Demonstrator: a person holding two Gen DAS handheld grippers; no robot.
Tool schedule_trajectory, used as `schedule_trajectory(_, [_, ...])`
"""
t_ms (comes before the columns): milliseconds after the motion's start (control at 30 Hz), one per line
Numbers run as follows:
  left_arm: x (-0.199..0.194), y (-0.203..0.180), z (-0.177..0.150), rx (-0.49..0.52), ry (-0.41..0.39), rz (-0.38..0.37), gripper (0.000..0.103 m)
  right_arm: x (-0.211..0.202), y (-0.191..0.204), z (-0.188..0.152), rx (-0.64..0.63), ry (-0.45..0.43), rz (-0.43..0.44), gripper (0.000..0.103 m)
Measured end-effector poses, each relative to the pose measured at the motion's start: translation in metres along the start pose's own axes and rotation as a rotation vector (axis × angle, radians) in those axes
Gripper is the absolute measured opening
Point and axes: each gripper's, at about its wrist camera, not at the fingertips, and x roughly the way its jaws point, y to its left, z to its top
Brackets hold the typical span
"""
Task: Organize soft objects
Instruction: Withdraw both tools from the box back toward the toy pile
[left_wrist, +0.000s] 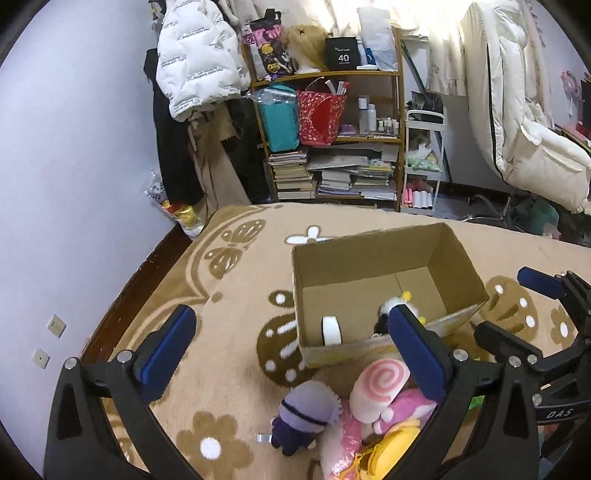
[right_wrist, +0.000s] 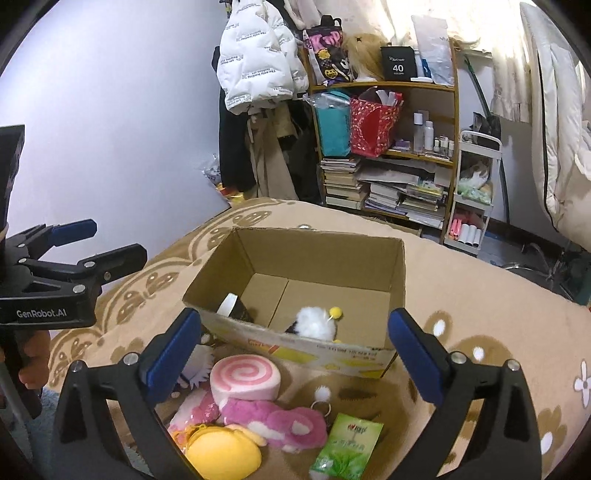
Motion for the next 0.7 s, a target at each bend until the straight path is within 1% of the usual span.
schedule_trajectory(267, [0.006,0.007,-0.032,-0.023,0.083,0.006,0.103,-0.006,0.001,-0.017,0.004,0.019,-0.038,0.103])
schedule_trajectory(367, [0.012,0.008,-0.044,-0.036,0.107,0.003,0.103,-0.004,-0.002,-0.025,0.030,0.037,-0.027,0.103])
schedule_trajectory(533, [0.027,0.013,-0.053,-0.054,0.144,0.003,0.103,0.004,-0.007,-0.036,0.041,0.072,-0.025,0.103])
schedule_trajectory(700, [0.043,0.021,-0.063,-0.094,0.199,-0.033,0.103,0.014,-0.014,-0.045,0.058,0.105,-0.014,0.103])
